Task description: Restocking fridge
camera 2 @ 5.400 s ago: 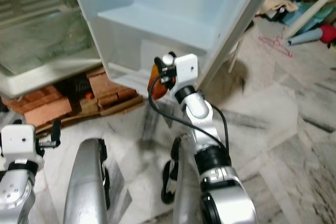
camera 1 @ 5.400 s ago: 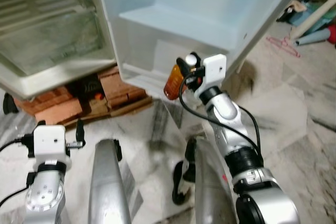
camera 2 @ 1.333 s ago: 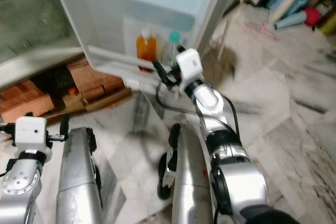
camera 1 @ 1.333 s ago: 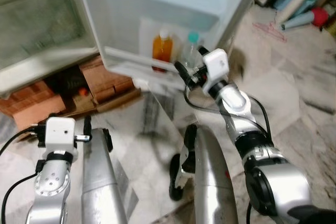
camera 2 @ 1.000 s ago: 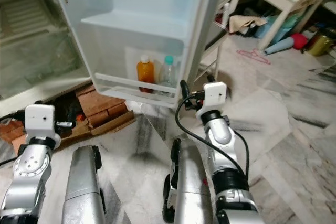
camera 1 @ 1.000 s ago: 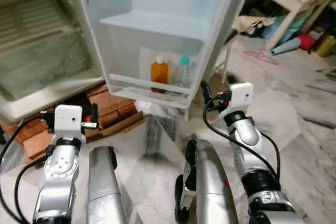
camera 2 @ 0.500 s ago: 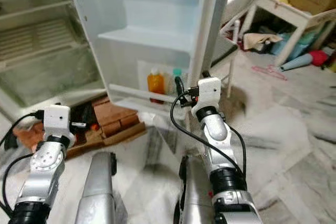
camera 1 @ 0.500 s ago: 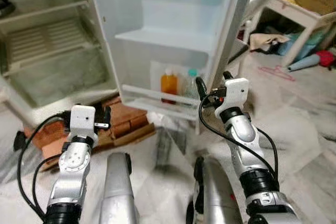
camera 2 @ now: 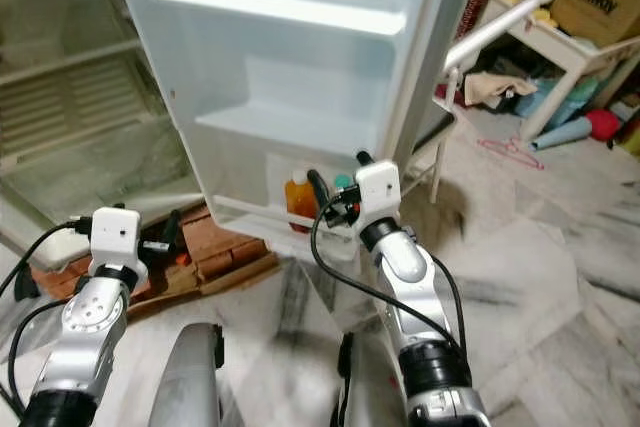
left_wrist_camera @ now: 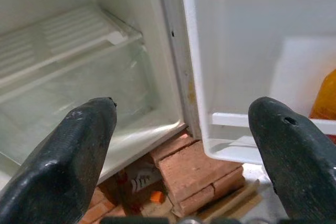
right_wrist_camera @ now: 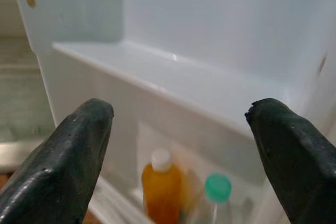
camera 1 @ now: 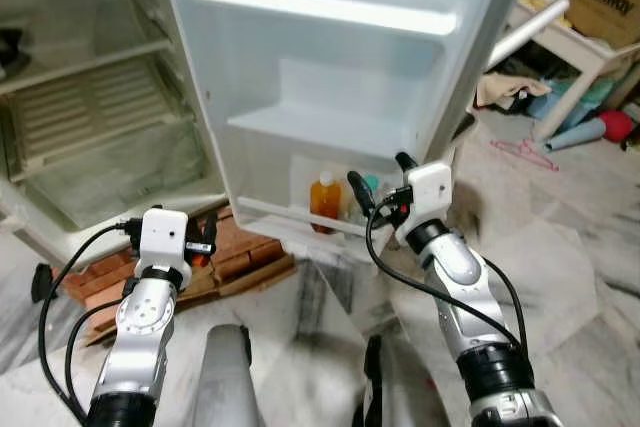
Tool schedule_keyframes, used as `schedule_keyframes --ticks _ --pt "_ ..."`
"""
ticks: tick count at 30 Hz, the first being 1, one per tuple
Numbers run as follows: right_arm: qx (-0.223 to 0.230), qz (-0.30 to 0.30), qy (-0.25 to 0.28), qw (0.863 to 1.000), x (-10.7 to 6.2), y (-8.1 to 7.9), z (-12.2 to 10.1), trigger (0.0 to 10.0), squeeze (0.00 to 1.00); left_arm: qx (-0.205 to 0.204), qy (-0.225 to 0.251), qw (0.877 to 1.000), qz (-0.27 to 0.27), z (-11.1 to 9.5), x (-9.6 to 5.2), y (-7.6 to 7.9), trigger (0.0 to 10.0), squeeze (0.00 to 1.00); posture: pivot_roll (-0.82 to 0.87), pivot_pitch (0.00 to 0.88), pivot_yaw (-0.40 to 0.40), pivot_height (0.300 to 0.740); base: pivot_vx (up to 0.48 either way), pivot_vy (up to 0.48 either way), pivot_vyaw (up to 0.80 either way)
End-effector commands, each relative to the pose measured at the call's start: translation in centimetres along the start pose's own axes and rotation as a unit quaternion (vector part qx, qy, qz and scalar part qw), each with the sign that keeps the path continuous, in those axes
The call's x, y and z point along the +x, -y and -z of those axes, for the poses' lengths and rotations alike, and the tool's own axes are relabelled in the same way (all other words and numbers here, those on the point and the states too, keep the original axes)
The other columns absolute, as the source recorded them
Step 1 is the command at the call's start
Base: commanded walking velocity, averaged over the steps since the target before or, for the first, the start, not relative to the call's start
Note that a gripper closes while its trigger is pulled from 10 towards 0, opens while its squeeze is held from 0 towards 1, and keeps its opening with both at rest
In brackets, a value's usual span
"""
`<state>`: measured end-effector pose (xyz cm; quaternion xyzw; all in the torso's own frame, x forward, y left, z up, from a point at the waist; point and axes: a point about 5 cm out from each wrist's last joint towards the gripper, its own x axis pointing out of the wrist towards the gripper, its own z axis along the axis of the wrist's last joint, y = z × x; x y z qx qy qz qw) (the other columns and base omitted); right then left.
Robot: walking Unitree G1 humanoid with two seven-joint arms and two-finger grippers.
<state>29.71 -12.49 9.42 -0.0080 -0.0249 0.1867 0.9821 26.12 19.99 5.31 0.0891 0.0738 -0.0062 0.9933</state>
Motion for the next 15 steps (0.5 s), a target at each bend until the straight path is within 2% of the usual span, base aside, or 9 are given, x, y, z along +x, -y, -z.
schedule_keyframes --ticks 1,5,7,9,15 --pt "0.002 0.036 0.012 0.999 0.1 0.4 -0.5 10.0 0.00 -0.014 -0.012 1.000 0.017 0.4 -0.4 0.1 10.0 0.00 0.13 0.000 -0.040 0.700 0.000 0.000 0.00" --pt "0.009 0.077 0.018 0.997 -0.1 1.1 -0.3 10.0 0.00 -0.014 -0.017 1.000 0.004 0.7 -0.7 -0.5 10.0 0.00 0.14 0.000 -0.044 0.720 0.000 0.000 0.00" --pt "0.013 0.129 0.010 0.991 -0.7 2.3 0.3 10.0 0.00 -0.006 -0.021 1.000 0.007 0.9 -0.9 -0.9 10.0 0.00 0.15 0.000 -0.050 0.735 0.000 0.000 0.00" --pt "0.018 0.146 0.004 0.989 -1.2 2.6 0.5 10.0 0.00 -0.008 -0.026 1.000 0.005 1.0 -1.0 -1.1 10.0 0.00 0.14 0.000 -0.048 0.740 0.000 0.000 0.00" --pt "0.020 0.134 -0.018 0.991 -2.6 2.6 1.4 10.0 0.00 -0.024 -0.035 0.999 0.021 1.1 -1.4 -1.1 10.0 0.00 0.13 0.000 -0.053 0.740 0.000 0.000 0.00"
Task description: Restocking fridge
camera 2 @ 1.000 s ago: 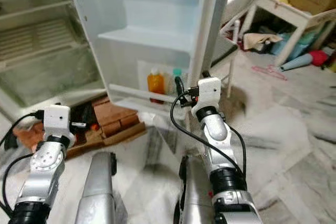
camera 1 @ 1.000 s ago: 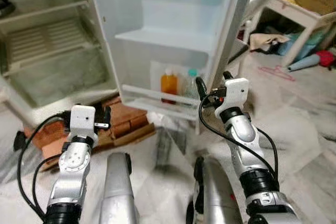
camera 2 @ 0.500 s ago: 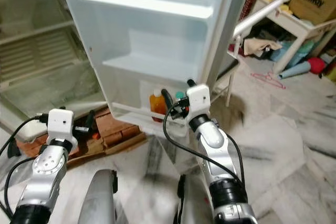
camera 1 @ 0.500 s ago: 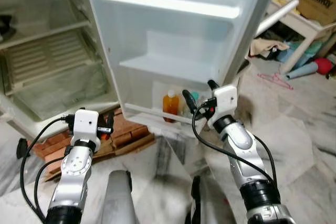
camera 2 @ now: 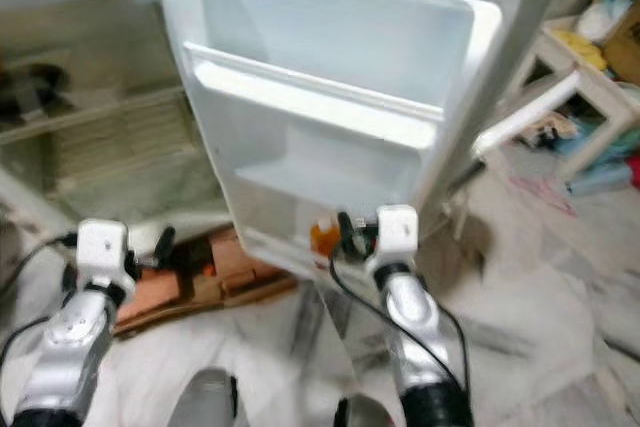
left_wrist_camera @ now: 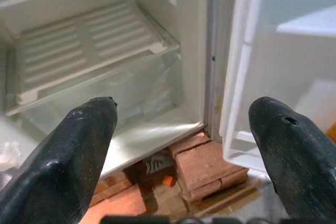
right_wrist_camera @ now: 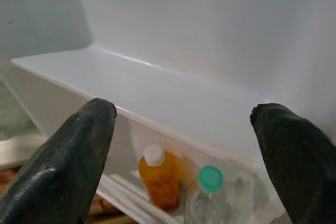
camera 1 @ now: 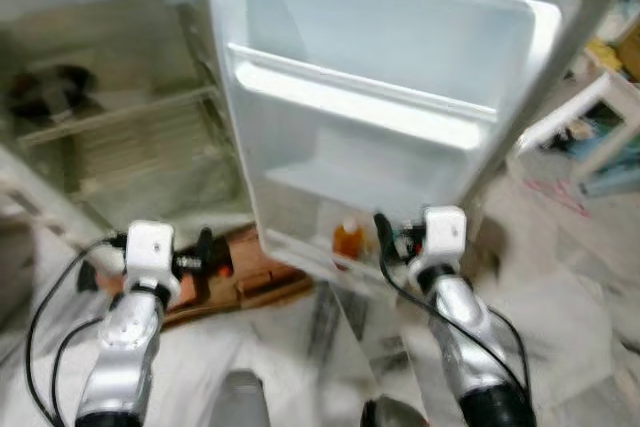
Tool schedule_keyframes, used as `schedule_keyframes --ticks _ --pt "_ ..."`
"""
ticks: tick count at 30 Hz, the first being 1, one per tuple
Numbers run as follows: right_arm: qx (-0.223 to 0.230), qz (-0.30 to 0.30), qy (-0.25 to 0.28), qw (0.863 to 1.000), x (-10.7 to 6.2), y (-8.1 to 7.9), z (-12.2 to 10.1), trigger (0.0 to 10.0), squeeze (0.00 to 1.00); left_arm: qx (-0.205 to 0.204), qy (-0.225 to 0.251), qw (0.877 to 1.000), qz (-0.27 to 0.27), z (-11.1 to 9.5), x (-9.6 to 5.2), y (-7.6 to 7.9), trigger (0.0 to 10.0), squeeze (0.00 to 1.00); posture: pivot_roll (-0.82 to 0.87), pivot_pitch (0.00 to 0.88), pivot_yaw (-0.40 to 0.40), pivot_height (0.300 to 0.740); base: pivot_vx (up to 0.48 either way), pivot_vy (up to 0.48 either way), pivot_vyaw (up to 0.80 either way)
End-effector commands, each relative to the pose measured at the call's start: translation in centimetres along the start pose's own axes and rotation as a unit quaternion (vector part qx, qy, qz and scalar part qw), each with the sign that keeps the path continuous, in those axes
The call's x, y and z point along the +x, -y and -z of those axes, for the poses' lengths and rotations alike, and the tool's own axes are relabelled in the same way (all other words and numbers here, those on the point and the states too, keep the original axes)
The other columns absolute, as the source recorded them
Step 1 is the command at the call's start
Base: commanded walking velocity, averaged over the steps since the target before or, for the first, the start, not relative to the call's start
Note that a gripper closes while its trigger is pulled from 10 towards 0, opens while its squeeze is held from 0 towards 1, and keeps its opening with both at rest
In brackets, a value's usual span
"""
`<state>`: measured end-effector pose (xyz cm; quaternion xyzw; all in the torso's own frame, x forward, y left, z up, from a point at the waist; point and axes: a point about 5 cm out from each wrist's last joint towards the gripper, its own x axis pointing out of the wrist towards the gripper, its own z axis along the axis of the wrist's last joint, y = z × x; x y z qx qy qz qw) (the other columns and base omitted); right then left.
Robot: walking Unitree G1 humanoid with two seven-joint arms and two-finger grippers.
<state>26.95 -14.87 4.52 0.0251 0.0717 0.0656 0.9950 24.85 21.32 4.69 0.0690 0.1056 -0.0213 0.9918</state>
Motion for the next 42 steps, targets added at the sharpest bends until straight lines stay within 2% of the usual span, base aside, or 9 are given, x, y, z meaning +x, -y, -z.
schedule_keyframes --ticks 1,5,7,11,13,19,26,33,42 --pt "-0.018 0.013 0.075 0.997 0.8 1.0 -3.6 10.0 0.00 -0.007 -0.004 1.000 0.001 0.1 -0.2 0.1 10.0 0.00 0.13 0.000 -0.054 0.740 0.000 0.000 0.00" --pt "-0.013 0.031 0.068 0.997 0.7 1.3 -3.4 10.0 0.00 -0.013 -0.006 1.000 -0.001 0.1 -0.1 0.5 10.0 0.00 0.13 0.000 -0.056 0.740 0.000 0.000 0.00" --pt "0.002 0.032 0.031 0.999 0.9 1.2 -2.6 10.0 0.00 -0.021 -0.015 1.000 -0.006 0.4 -0.2 0.9 10.0 0.00 0.13 0.000 -0.058 0.740 0.000 0.000 0.00" --pt "0.025 0.013 0.040 0.999 0.8 0.9 -2.8 10.0 0.00 -0.006 -0.006 1.000 0.001 0.0 -0.2 0.9 10.0 0.00 0.13 0.000 -0.060 0.740 0.000 0.000 0.00" --pt "0.014 -0.007 0.056 0.998 0.7 0.7 -3.3 10.0 0.00 -0.008 -0.003 1.000 0.000 -0.2 -0.2 0.7 10.0 0.00 0.13 0.000 -0.060 0.740 0.000 0.000 0.00" --pt "-0.002 0.020 0.059 0.998 0.7 1.2 -3.6 10.0 0.00 -0.021 -0.025 0.999 -0.015 0.8 -0.5 0.0 10.0 0.00 0.11 0.000 -0.048 0.740 0.000 0.000 0.00" --pt "0.004 0.027 0.052 0.998 0.6 1.8 -3.3 10.0 0.00 -0.024 -0.037 0.999 0.001 1.4 -0.6 1.3 10.0 0.00 0.11 0.000 -0.061 0.740 0.000 0.000 0.00" --pt "0.012 0.027 0.063 0.998 0.7 1.7 -3.6 10.0 0.00 -0.023 -0.031 0.999 0.007 1.2 -0.3 1.7 10.0 0.00 0.11 0.000 -0.065 0.740 0.000 0.000 0.00" --pt "0.026 0.021 0.017 0.999 1.2 1.6 -2.7 10.0 0.00 -0.020 -0.024 0.999 0.008 0.9 -0.1 1.8 10.0 0.00 0.10 0.000 -0.058 0.740 -0.182 -0.175 0.00"
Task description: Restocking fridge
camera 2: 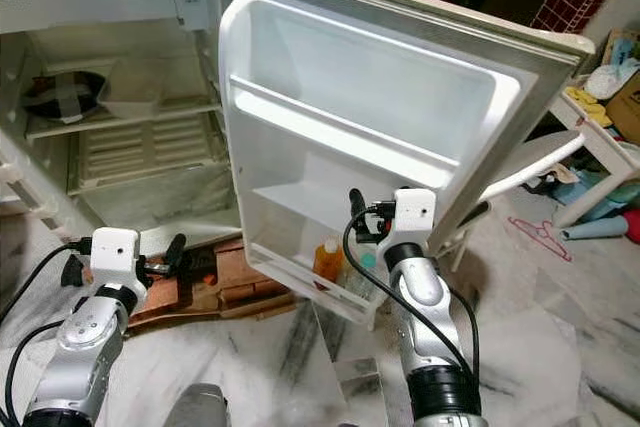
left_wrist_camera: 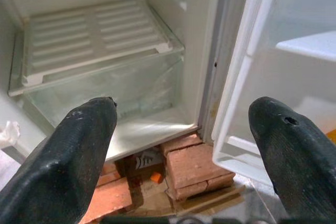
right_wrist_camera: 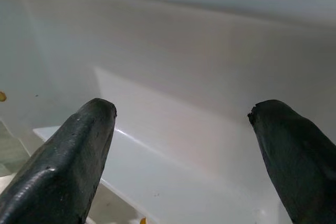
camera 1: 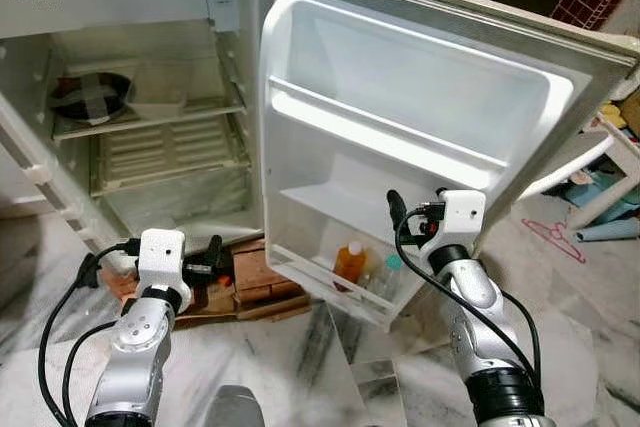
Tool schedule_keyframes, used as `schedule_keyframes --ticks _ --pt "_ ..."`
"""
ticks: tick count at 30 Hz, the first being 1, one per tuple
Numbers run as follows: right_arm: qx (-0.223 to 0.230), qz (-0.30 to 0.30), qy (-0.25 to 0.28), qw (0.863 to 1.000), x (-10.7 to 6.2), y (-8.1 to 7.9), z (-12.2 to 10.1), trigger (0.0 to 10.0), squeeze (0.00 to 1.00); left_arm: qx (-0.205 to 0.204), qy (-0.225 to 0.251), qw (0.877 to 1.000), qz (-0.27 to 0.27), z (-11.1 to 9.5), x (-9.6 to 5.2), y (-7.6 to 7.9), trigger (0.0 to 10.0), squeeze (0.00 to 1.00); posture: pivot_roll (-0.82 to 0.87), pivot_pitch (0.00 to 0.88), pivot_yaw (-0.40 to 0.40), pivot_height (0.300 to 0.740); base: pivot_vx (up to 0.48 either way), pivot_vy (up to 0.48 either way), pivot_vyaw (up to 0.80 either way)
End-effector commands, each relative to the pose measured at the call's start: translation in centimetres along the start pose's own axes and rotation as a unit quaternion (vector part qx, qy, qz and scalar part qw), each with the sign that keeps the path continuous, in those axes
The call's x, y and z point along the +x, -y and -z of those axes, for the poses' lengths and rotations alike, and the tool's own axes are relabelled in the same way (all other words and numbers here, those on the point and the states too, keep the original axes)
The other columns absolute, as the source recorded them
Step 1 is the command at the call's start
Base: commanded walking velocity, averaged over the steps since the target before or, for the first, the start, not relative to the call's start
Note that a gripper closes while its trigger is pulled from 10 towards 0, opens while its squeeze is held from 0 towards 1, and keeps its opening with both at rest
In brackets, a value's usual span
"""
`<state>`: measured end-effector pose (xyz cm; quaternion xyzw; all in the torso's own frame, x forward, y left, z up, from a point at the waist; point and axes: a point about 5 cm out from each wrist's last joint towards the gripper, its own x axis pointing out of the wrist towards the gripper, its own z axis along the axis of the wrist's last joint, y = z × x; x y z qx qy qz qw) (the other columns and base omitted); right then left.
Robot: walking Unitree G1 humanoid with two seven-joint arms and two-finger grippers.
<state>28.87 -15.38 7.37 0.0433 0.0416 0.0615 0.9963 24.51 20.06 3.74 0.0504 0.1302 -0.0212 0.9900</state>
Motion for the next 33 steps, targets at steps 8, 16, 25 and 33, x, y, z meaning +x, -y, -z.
schedule_keyframes --ticks 8,16,25,33 --pt "0.012 -0.025 0.005 1.000 -0.5 -0.3 0.2 10.0 0.00 0.001 0.001 1.000 0.007 0.0 0.0 0.6 10.0 0.00 0.10 0.000 -0.055 0.740 -0.275 -0.267 0.00" --pt "0.011 -0.074 -0.012 0.997 -0.8 -0.9 0.5 10.0 0.00 0.006 0.003 1.000 0.009 0.0 0.2 0.7 10.0 0.00 0.10 0.000 -0.052 0.740 -0.269 -0.266 0.00" --pt "0.031 -0.072 -0.016 0.997 -1.1 -0.2 0.3 10.0 0.00 0.021 -0.002 1.000 -0.004 0.1 -0.3 -0.4 10.0 0.00 0.11 0.000 -0.046 0.740 -0.140 -0.203 0.00" --pt "-0.001 -0.035 -0.015 0.999 -1.0 0.7 0.3 10.0 0.00 -0.016 -0.043 0.999 -0.026 1.2 -1.4 -3.1 10.0 0.00 0.12 0.000 -0.055 0.740 0.000 0.000 0.00"
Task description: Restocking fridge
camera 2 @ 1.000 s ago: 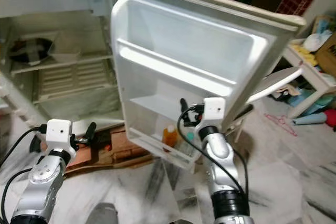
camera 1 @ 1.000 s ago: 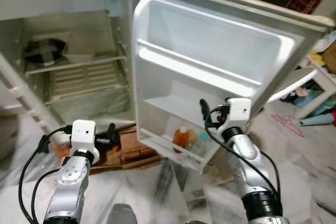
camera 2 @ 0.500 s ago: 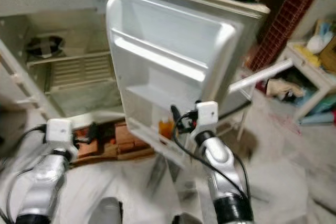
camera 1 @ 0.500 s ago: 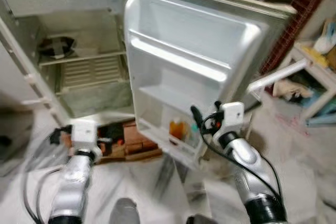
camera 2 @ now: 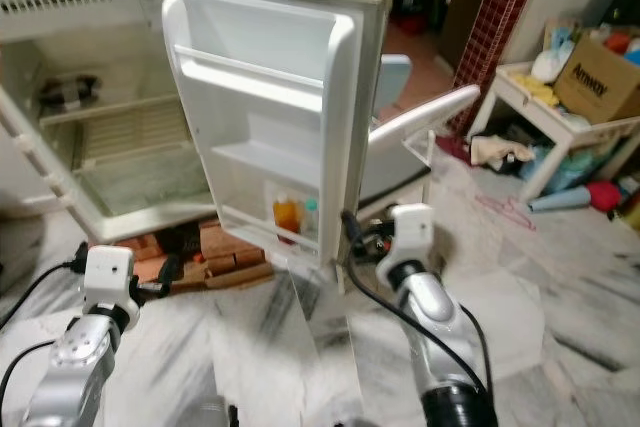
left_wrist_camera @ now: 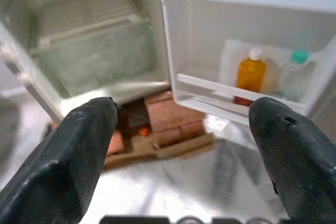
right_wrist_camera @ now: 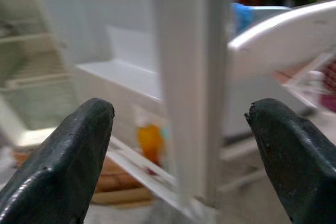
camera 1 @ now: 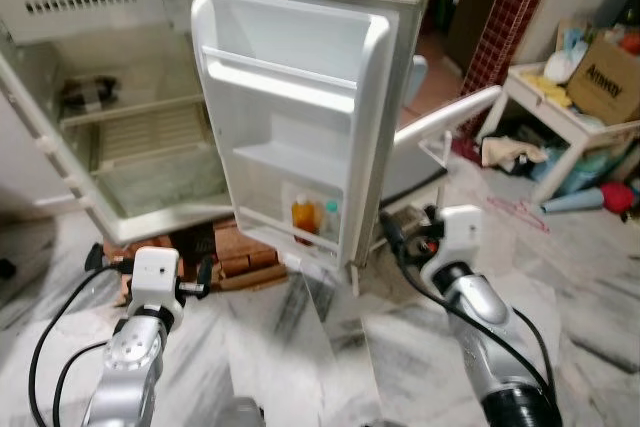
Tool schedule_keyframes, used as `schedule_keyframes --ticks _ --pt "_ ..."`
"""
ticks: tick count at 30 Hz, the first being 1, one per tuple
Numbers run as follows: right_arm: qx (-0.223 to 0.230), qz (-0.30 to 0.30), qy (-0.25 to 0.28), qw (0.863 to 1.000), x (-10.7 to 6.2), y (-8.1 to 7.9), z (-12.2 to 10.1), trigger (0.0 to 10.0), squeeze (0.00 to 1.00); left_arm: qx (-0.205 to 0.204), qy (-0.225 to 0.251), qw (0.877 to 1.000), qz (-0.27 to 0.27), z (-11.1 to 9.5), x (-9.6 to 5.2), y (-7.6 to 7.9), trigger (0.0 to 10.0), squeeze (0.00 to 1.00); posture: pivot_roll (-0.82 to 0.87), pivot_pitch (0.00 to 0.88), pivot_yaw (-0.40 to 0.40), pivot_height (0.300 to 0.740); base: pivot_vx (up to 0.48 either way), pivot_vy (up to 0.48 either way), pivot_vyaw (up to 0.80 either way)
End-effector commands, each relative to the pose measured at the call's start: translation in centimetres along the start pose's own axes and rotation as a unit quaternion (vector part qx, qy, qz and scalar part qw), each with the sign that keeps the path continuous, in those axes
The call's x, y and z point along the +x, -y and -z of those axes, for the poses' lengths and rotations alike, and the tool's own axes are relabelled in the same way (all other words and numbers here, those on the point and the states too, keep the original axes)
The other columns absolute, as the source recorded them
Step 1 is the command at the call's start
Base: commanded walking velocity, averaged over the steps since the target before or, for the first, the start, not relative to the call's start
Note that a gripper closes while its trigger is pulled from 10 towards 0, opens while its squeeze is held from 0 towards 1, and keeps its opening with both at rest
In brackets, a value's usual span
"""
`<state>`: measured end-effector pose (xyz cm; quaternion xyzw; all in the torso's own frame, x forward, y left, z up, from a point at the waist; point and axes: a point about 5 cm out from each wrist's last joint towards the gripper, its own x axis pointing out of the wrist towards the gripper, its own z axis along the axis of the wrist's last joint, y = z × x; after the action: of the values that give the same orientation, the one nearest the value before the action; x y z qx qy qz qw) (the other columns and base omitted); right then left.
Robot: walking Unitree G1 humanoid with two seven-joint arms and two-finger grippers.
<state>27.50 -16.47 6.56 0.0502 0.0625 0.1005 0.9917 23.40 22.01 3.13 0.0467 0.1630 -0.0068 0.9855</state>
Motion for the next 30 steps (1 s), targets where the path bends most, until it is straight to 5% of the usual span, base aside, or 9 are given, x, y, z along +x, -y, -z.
schedule_keyframes --ticks 1,8,19,22,27,30 --pt "-0.008 0.015 0.004 1.000 0.4 -0.1 -0.5 10.0 0.00 -0.015 -0.009 1.000 -0.011 0.1 -0.5 -1.4 10.0 0.00 0.12 0.000 -0.055 0.740 0.000 0.000 0.00" --pt "0.002 0.037 0.048 0.998 -0.2 0.3 -1.8 10.0 0.00 -0.021 0.057 0.998 -0.036 -2.1 -0.8 0.0 10.0 0.00 0.11 0.000 -0.047 0.740 0.000 0.000 0.00" --pt "0.044 0.078 0.038 0.995 0.9 0.8 -1.6 10.0 0.00 -0.009 0.119 0.993 -0.008 -4.8 0.3 2.2 10.0 0.00 0.12 0.000 -0.054 0.740 0.000 0.000 0.00" --pt "0.021 0.105 0.014 0.994 1.1 1.3 -1.1 10.0 0.00 -0.010 0.126 0.992 -0.005 -5.2 0.5 2.6 10.0 0.00 0.12 0.000 -0.052 0.740 0.000 0.000 0.00" --pt "-0.003 0.096 0.009 0.995 1.2 0.7 -0.8 10.0 0.00 -0.012 0.126 0.992 0.002 -5.0 0.5 3.0 10.0 0.00 0.12 0.000 -0.049 0.740 0.000 0.000 0.00" --pt "0.034 0.052 0.026 0.998 1.1 -0.5 -0.8 10.0 0.00 -0.013 0.123 0.992 -0.001 -4.8 0.4 3.1 10.0 0.00 0.11 0.000 -0.049 0.740 0.000 0.000 0.00"
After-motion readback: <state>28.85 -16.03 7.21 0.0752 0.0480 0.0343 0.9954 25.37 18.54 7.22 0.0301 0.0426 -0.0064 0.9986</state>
